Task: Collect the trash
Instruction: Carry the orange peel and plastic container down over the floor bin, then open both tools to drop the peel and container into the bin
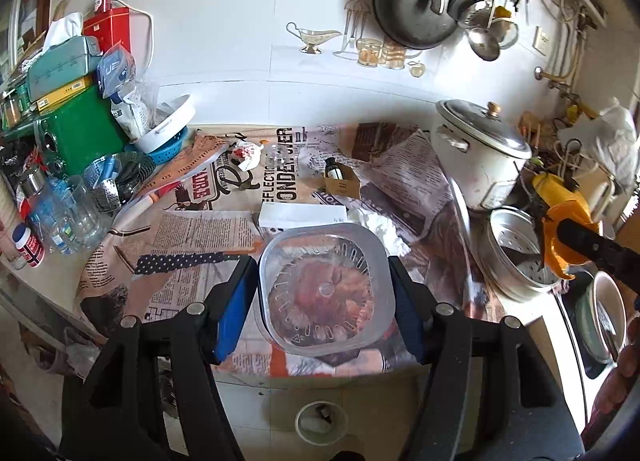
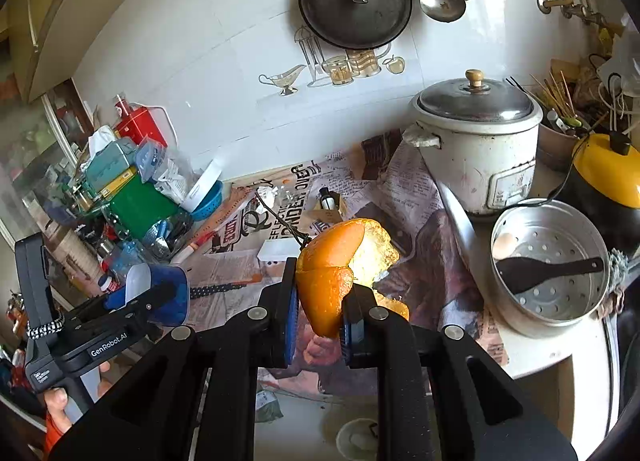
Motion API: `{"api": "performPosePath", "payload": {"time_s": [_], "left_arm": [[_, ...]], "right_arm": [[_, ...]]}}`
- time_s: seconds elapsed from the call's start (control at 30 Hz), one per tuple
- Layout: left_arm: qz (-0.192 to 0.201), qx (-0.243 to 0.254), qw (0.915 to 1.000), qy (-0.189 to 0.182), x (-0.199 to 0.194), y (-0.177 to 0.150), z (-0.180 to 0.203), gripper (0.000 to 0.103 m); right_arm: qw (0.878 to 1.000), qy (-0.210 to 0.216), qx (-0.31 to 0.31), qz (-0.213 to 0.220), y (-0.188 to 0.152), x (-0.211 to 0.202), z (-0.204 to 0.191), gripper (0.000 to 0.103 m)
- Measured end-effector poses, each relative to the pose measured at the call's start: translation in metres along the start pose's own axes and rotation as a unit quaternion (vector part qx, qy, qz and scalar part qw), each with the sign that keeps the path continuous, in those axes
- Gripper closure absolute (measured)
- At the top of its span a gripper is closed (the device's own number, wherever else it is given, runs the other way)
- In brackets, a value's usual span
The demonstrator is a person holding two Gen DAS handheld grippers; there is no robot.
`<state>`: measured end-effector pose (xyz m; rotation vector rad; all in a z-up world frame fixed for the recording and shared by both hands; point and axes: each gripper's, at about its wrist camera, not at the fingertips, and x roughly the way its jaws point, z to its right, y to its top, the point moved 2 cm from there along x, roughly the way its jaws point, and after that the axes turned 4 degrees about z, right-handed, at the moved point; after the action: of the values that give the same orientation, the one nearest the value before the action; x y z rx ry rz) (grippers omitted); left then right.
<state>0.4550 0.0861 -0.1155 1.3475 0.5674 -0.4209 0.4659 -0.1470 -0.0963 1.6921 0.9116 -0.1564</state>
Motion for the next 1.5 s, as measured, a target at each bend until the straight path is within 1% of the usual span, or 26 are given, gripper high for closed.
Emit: {"api": "performPosePath", "payload": {"time_s": [0.2,0.37,0.5,0.7,0.87,0.93,1.1,1.2,1.33,1.5], "left_arm": [[-0.002,0.027,0.9994,-0.022,-0.046,-0.039,-0.028,0.039],[-0.009,0.042,0.9984,-0.037,-0.079,-0.071,-0.047,0.039],[-0.033,0.044,0.9973,-0.049,-0.094,-0.093,-0.055,0.039],[-0.068,0.029,0.9958,-0.054,-0.097,-0.126,-0.063,0.039],[-0.104,0.011,0.9934,-0.046,-0.079,-0.163,-0.062,0.039],[-0.122,0.007,0.9918,-0.038,-0.065,-0.181,-0.058,0.039],[-0.164,-0.015,0.9861,-0.023,-0.023,-0.232,-0.047,0.039],[-0.185,-0.036,0.9819,-0.017,0.006,-0.268,-0.04,0.039],[-0.201,-0.051,0.9781,-0.005,0.042,-0.314,-0.036,0.039],[-0.226,-0.074,0.9712,0.012,0.088,-0.371,-0.047,0.039]], "right_arm": [[1.0,-0.016,0.019,0.005,-0.049,-0.028,-0.047,0.088],[0.999,-0.024,0.032,-0.002,-0.09,-0.045,-0.079,0.088],[0.998,-0.032,0.044,-0.025,-0.11,-0.053,-0.094,0.088],[0.996,-0.05,0.042,-0.057,-0.136,-0.058,-0.102,0.088],[0.993,-0.05,0.041,-0.094,-0.164,-0.042,-0.086,0.088],[0.992,-0.05,0.043,-0.109,-0.178,-0.034,-0.078,0.088],[0.986,-0.041,0.054,-0.155,-0.217,-0.003,-0.043,0.088],[0.98,-0.041,0.052,-0.187,-0.246,0.022,-0.019,0.088],[0.973,-0.047,0.04,-0.221,-0.288,0.058,0.009,0.088],[0.961,-0.045,0.037,-0.269,-0.347,0.113,0.037,0.088]]}}
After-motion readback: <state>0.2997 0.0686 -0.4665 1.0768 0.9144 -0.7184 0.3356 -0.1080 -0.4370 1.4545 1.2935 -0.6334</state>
